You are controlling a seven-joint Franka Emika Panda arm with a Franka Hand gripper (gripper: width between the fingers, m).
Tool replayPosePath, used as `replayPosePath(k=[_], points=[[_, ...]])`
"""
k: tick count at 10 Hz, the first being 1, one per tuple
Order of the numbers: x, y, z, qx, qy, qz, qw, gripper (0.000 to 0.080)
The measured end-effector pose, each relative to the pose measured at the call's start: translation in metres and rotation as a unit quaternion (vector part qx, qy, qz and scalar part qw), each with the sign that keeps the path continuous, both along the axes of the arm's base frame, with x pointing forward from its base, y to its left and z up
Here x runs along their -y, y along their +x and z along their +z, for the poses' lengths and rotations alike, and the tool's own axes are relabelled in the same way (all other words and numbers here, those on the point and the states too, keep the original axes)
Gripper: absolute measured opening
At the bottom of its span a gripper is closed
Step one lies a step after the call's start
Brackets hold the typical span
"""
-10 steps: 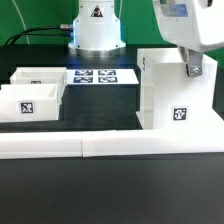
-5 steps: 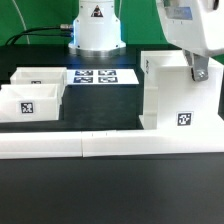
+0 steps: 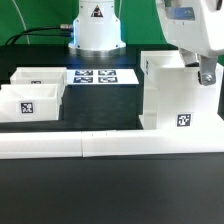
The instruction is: Assemble drawer
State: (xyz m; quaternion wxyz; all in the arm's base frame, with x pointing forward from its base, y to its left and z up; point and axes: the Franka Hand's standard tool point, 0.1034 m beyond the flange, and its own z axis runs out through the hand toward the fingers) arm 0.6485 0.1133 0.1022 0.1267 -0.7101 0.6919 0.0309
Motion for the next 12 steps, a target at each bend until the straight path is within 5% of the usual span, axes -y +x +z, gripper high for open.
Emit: replayPosePath(k=[1,2,5,9,12], points=[[0.0,0.0,0.0,0.0,0.0,0.001,1.0,0.0611],[-0.001,0.0,0.0,0.0,0.0,0.002,1.0,0.0637],[0.0,-0.001,0.003,0.009,-0.005,0.044,0.999,0.0648],[0.008,-0.021,0.041,0.03,-0.002,0.151,0.988,0.0649],[0.011,-0.027,0.038,0.033,-0.011,0.233,0.972,0.0649]])
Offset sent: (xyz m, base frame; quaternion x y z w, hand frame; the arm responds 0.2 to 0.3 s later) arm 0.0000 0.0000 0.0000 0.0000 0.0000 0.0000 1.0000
